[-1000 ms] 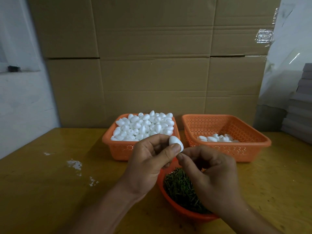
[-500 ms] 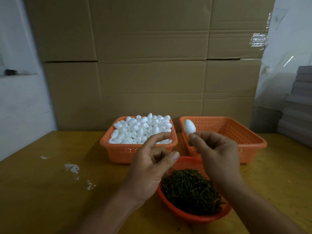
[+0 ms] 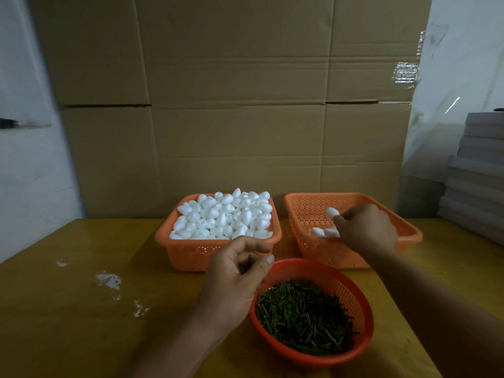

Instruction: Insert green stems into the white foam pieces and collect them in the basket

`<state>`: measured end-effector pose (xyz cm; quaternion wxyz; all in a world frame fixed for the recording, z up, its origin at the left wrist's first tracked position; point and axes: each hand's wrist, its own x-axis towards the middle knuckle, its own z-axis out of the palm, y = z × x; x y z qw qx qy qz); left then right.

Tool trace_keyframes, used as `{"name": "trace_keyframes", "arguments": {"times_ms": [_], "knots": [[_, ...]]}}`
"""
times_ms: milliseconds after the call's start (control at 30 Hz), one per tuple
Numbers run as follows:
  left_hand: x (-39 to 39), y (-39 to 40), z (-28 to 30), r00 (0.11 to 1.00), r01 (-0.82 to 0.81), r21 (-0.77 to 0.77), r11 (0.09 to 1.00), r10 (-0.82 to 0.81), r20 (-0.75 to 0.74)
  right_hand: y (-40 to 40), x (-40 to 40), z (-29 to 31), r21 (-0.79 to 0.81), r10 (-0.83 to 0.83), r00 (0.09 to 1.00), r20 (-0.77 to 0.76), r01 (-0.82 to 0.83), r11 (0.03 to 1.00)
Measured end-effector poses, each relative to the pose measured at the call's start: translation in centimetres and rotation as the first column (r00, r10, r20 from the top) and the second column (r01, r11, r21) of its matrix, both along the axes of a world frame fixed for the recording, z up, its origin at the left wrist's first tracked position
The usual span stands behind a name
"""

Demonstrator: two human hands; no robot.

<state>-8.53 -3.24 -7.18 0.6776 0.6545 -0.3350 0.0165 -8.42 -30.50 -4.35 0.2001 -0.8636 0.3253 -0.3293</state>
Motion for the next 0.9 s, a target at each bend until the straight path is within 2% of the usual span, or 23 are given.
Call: {"name": "trace_keyframes", "arguments": {"times_ms": [200, 333, 433, 533, 700, 800, 900], "knots": [[0.4, -0.2, -0.3, 0.995, -0.096, 0.014, 0.995, 0.096, 0.002, -0.6, 0.7, 1.4, 0.017, -0.020, 0.951, -0.308, 0.026, 1.000], [0.5, -0.2, -0.2, 0.991, -0.131, 0.024, 0.991, 0.131, -0.016, -0.6, 0.7, 2.3, 0.075, 0.039, 0.925, -0.378, -0.012, 0.997], [0.5, 0.0, -0.2, 0.983, -0.183, 0.071, 0.980, 0.183, 0.013, -0.3, 0.5, 2.5, 0.048, 0.082, 0.911, -0.405, -0.069, 0.996], [0.5, 0.2, 0.0, 0.969, -0.245, 0.117, 0.962, 0.241, 0.049, -0.1, 0.1, 2.5, 0.018, 0.082, 0.937, -0.340, -0.081, 0.997], [0.6, 0.5, 0.5, 0.942, -0.334, 0.147, 0.931, 0.335, 0.015, 1.3, -1.9, 2.2, 0.084, 0.164, 0.981, -0.100, -0.156, 0.984], [0.7, 0.5, 0.8, 0.927, -0.375, 0.178, 0.910, 0.374, 0.042, 3.1, -4.2, 2.3, 0.193, 0.299, 0.954, -0.017, -0.291, 0.937], [0.9, 0.9, 1.3, 0.916, -0.401, 0.235, 0.886, 0.389, 0.097, 5.2, -7.0, 2.2, 0.207, 0.432, 0.902, 0.008, -0.424, 0.882]]}}
